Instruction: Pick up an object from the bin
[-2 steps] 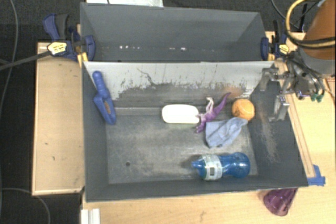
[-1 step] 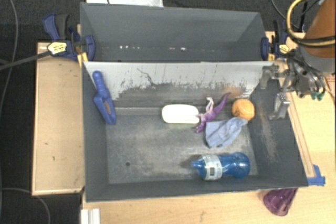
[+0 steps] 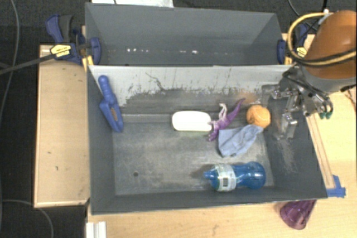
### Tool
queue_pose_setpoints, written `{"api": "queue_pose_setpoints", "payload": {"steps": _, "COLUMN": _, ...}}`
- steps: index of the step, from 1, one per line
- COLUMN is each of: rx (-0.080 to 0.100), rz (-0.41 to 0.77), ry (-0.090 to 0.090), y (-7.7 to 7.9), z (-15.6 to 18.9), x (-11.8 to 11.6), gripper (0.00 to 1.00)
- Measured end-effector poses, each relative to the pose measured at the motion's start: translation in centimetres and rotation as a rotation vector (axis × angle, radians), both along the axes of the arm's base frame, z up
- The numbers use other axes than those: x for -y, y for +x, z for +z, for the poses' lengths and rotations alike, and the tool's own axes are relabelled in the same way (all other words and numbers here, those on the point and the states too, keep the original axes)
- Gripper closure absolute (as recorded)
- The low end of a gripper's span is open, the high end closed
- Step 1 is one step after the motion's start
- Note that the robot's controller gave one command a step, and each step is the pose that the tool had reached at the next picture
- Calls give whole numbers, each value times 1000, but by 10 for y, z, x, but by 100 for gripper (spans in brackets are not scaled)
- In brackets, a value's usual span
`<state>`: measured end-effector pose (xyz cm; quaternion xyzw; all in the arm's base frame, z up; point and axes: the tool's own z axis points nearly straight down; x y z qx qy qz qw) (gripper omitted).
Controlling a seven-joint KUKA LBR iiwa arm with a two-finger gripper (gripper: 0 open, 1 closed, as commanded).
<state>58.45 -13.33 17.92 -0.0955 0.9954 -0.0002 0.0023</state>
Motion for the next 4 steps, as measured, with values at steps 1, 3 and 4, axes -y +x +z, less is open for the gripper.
{"api": "queue_pose_setpoints", "payload": {"steps": 1, "rx": 1, "rz": 350, "ry": -2, "y": 2, "z": -15, "x": -23, "gripper": 0}}
{"api": "queue_pose_setpoints", "payload": {"steps": 3, "rx": 1, "rz": 598, "ry": -3, "y": -10, "z": -85, "x": -33, "gripper": 0}}
{"api": "queue_pose_setpoints", "payload": {"steps": 4, "rx": 5, "rz": 726, "ry": -3, "y": -10, "z": -109, "x": -40, "gripper": 100}}
